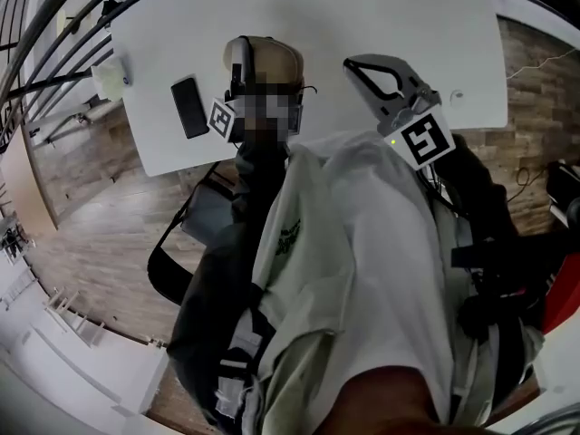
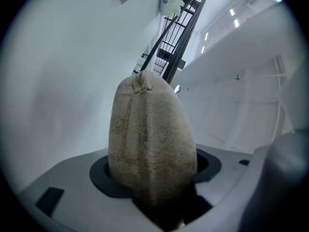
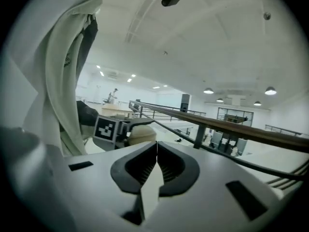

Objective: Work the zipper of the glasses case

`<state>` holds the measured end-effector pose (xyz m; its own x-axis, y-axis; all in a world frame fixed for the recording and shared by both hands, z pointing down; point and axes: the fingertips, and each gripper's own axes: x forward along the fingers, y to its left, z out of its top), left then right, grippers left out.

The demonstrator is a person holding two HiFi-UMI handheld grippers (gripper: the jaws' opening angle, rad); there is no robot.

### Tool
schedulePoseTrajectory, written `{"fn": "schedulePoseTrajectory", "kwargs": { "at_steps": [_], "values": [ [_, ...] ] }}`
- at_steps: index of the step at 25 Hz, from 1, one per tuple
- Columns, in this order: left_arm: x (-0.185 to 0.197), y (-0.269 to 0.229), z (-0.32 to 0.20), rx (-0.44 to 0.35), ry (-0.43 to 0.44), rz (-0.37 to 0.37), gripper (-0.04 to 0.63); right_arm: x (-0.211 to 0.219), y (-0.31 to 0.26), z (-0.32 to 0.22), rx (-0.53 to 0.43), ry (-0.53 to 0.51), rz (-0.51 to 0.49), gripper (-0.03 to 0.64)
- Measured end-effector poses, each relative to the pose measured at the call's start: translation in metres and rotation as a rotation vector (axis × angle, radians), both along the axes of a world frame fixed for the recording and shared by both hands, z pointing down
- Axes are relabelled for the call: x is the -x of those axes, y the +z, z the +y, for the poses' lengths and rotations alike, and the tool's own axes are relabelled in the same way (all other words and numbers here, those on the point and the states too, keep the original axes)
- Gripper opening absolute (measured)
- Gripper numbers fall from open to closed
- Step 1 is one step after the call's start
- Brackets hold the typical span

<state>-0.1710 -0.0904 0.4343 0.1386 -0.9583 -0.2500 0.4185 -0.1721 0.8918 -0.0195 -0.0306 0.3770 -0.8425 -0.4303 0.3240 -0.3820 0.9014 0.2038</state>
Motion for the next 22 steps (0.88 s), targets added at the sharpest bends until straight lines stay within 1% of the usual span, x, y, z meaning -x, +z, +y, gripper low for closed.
{"fn": "schedulePoseTrajectory", "kwargs": {
  "at_steps": [3,4,6,8,11,12,14,18,20,22],
  "values": [
    [-0.015,-0.01,-0.003,-0.037,0.016,0.02,0.314,0.027,0.004,0.029,0.068,-0.099,-0.072,-0.002],
    [-0.017,-0.012,-0.003,-0.042,0.02,0.02,0.314,0.031,0.006,0.033,0.077,-0.116,-0.075,0.007],
    [-0.015,-0.012,-0.003,-0.041,0.018,0.015,0.314,0.037,0.01,0.038,0.087,-0.141,-0.066,0.064],
    [-0.014,-0.009,-0.001,-0.036,0.019,0.019,0.314,0.042,0.015,0.039,0.105,-0.152,-0.065,0.072],
    [-0.017,-0.009,0.0,-0.036,0.014,0.033,0.314,0.047,0.022,0.038,0.094,-0.159,-0.042,0.069],
    [-0.018,-0.009,0.0,-0.036,0.013,0.04,0.314,0.049,0.023,0.039,0.076,-0.17,-0.024,0.024],
    [-0.015,-0.011,-0.002,-0.039,0.002,0.054,0.314,0.052,0.022,0.04,0.047,-0.191,-0.006,0.007],
    [-0.012,-0.013,-0.006,-0.049,-0.001,0.069,0.314,0.053,0.023,0.036,0.028,-0.164,0.007,0.004],
    [-0.014,-0.012,-0.005,-0.049,0.003,0.078,0.314,0.054,0.023,0.036,0.026,-0.165,-0.012,0.005],
    [-0.013,-0.012,-0.005,-0.055,0.004,0.082,0.314,0.055,0.022,0.037,0.046,-0.177,-0.032,0.005]
  ]
}}
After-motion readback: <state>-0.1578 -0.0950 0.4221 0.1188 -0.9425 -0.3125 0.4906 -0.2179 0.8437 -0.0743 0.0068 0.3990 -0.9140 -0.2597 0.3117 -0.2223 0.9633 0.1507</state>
